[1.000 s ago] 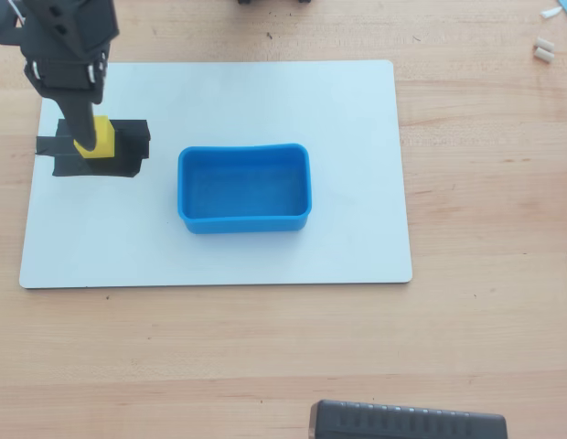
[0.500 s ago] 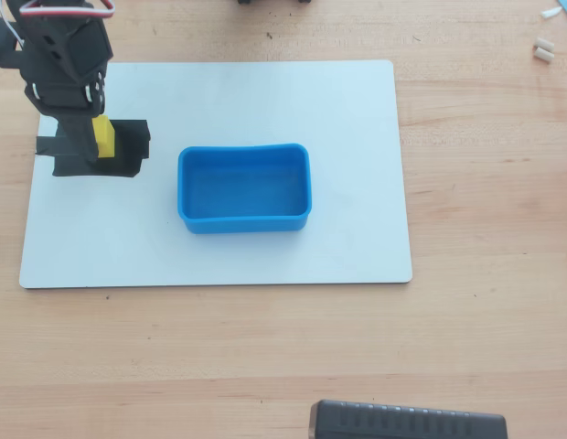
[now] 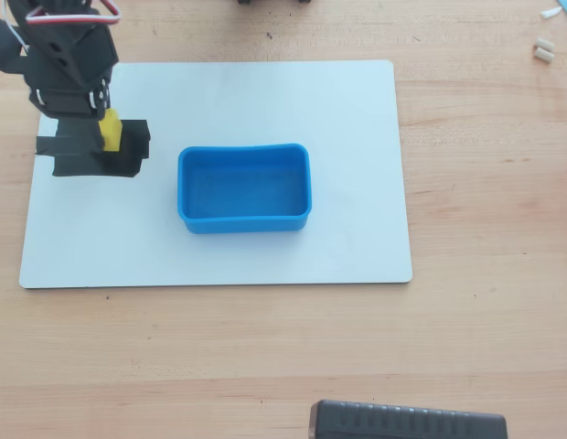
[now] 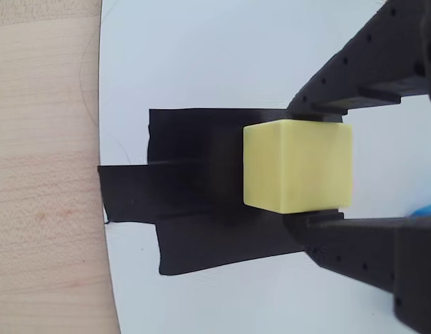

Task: Pick up yellow cube and drop it in the blue rectangular bin

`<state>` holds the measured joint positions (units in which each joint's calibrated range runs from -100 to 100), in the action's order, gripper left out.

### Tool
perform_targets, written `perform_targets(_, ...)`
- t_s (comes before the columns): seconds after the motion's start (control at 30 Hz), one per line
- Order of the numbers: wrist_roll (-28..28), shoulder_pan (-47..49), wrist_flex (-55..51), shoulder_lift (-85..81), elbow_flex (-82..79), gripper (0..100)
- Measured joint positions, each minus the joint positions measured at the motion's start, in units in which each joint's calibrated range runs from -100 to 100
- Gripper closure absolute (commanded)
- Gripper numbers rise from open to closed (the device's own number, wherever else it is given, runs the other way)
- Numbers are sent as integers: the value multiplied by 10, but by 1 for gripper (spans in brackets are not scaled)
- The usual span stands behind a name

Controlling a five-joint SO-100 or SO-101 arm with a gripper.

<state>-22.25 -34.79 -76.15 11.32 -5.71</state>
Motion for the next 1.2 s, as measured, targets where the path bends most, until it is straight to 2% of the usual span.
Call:
perform_targets(0.4,96,112,-186,0,206,95)
perform_targets(0.57,128,165,-226,0,255,95)
perform_targets(0.77,170,243,-217,0,255,95)
perform_targets(0.93,191,307,-160,-4,193,95)
perform_targets(1.2,194,318,-72,-28,56,95)
